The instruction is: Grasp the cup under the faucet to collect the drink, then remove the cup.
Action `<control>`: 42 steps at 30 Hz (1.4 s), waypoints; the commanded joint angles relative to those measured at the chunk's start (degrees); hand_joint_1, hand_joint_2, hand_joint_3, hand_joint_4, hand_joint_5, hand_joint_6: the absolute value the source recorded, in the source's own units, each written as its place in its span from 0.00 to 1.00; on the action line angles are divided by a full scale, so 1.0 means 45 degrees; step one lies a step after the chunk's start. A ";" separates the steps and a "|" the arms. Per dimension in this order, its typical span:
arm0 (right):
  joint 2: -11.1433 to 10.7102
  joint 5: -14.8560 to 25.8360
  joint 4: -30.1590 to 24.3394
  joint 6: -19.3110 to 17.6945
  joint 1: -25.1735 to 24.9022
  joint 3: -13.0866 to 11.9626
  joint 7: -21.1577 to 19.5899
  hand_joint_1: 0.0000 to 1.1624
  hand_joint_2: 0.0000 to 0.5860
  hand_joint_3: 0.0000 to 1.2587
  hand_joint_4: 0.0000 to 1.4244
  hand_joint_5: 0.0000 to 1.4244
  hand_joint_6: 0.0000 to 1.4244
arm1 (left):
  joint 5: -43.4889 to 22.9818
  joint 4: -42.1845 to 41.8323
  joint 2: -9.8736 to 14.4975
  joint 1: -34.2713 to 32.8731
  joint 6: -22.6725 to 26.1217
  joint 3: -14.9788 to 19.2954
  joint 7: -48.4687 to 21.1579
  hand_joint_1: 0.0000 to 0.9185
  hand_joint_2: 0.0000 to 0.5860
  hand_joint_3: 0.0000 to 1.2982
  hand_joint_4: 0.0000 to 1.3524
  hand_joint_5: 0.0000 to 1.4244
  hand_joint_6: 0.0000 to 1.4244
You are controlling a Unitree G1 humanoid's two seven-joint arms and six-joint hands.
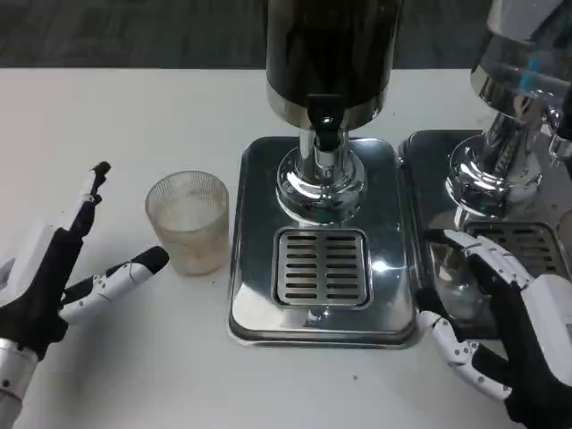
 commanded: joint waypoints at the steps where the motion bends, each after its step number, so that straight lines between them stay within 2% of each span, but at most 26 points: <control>1: -0.0007 0.0283 0.0120 -0.0168 0.0055 -0.0139 0.0085 0.29 0.72 0.22 0.17 0.14 0.24 | -0.0074 0.0629 0.0166 -0.0532 -0.0341 -0.0264 -0.0242 0.13 0.05 0.00 0.00 0.06 0.06; 9: 0.0088 0.0335 0.0230 -0.0227 0.0007 -0.0135 0.0025 0.29 0.72 0.22 0.17 0.14 0.25 | -0.0190 0.1853 0.0253 -0.1565 -0.0367 -0.0690 -0.0980 0.21 0.04 0.02 0.00 0.09 0.09; 19: 0.0233 0.0319 0.0251 -0.0257 0.0121 -0.0203 -0.0071 0.29 0.72 0.23 0.17 0.15 0.25 | 0.0153 0.2848 0.0143 -0.2512 -0.0090 -0.1388 -0.0893 0.25 0.04 0.02 0.02 0.11 0.11; 31: 0.0338 0.0292 0.0093 -0.0255 0.0373 -0.0255 -0.0098 0.29 0.72 0.23 0.18 0.15 0.26 | 0.0581 0.3317 -0.0101 -0.3334 0.0423 -0.2184 -0.0867 0.25 0.04 0.02 0.03 0.12 0.11; 42: 0.0445 0.0309 0.0101 -0.0268 0.0393 -0.0347 -0.0079 0.29 0.72 0.24 0.18 0.15 0.26 | 0.0523 0.3899 -0.0132 -0.3937 0.0365 -0.2664 -0.1106 0.25 0.04 0.02 0.03 0.12 0.12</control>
